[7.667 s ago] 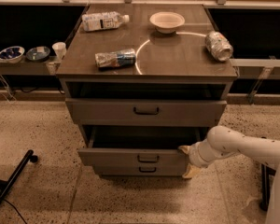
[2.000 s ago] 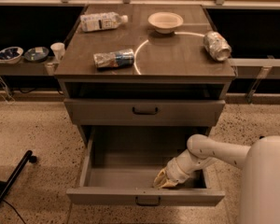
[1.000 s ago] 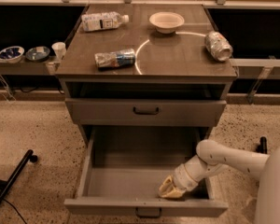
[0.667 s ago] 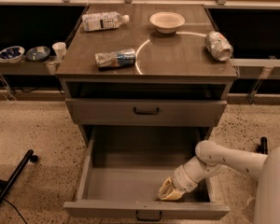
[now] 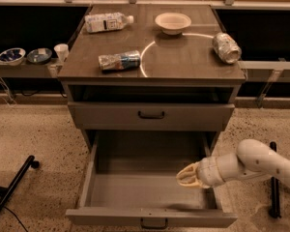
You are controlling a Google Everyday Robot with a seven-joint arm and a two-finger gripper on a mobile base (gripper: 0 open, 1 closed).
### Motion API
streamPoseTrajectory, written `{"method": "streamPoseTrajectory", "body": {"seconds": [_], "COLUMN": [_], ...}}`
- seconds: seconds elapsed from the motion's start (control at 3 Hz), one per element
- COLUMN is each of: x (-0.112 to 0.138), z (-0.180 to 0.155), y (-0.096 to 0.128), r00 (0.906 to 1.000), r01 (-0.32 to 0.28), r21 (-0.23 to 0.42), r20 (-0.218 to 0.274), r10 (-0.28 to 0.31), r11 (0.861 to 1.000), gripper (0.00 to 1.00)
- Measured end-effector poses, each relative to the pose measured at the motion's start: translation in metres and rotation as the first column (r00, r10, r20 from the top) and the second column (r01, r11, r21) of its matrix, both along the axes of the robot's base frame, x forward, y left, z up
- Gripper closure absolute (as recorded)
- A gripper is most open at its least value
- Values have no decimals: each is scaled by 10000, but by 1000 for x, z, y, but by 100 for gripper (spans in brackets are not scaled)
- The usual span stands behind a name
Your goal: Open middle drawer
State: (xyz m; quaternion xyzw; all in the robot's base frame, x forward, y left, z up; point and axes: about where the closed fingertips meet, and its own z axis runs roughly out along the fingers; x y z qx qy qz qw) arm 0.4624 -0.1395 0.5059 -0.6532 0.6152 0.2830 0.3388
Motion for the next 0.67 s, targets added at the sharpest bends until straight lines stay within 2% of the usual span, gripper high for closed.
{"method": "streamPoseTrajectory", "body": {"seconds": [0.33,0.67], "x": [-10,-10], "z": [5,5], "y": [-23,-23], "r00": [9986,9986], "r01": [399,407], "r21": [113,117], "r20": [337,318], "r10": [-402,-411], "r11": [9991,9991], "gripper": [64,40]}}
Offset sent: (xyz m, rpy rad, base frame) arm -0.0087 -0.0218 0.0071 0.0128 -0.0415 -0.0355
